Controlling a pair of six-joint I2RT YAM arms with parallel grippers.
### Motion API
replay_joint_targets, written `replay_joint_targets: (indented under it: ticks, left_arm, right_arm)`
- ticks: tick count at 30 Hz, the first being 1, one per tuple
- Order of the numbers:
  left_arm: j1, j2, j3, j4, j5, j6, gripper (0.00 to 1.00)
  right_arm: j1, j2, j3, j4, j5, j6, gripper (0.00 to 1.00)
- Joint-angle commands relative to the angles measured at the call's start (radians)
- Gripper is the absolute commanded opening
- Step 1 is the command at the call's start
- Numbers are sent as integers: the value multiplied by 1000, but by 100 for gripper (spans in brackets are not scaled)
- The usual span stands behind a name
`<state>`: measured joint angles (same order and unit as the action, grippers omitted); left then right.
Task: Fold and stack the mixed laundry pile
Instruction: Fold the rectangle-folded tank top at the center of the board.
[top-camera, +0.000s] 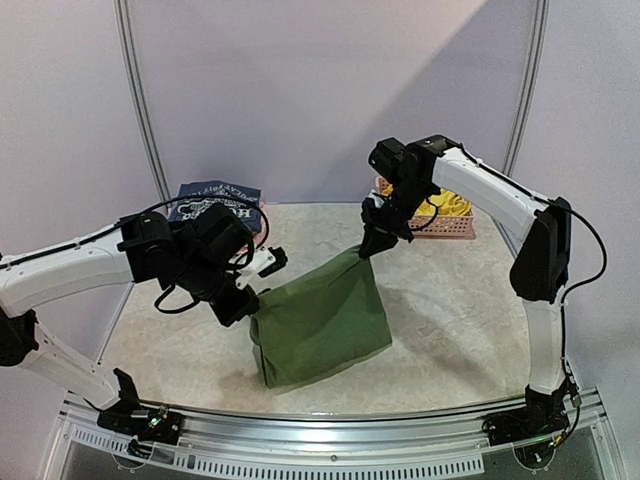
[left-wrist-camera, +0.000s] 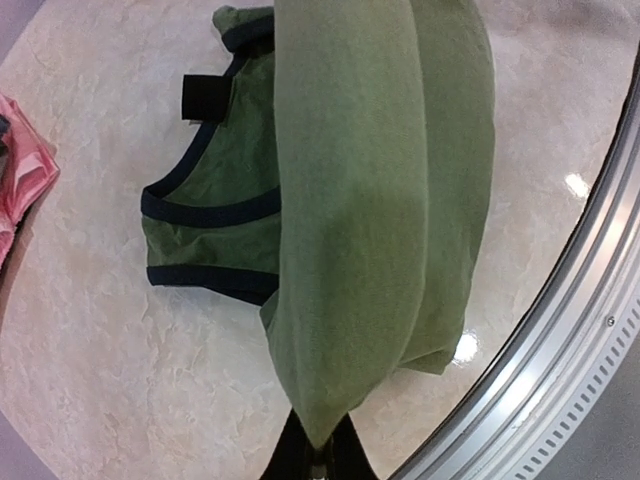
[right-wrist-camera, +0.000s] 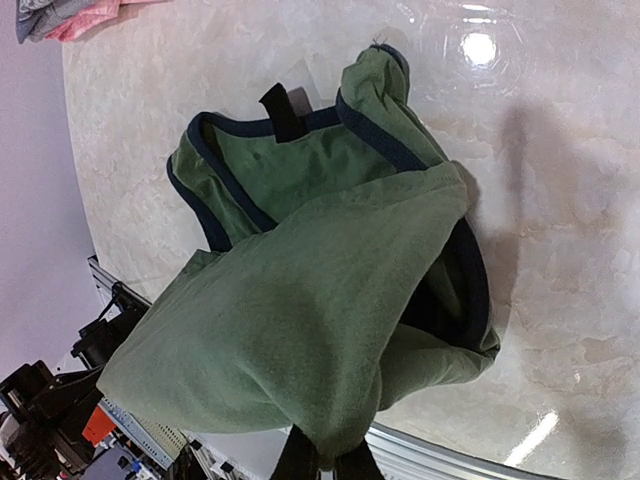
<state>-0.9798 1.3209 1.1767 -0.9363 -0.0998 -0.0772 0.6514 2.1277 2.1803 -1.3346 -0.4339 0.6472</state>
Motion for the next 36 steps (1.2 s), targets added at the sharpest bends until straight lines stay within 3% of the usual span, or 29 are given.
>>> replay_joint_targets:
  ticks: [1,24,31,36]
  left_arm:
    - [83,53,-3,48,92,45,0]
    - [347,276,35,135,232,30,0]
    - [418,371,68,150,270,21,0]
    - [472,433,102,147,274,20,0]
  right_arm:
    - [-35,70,38,-84,-43,-32,0]
    - [-64,252,73,231,-222,69,3]
    - [-79,280,74,385,-271,123,24]
    - [-108,274,72,406,-266,120,41]
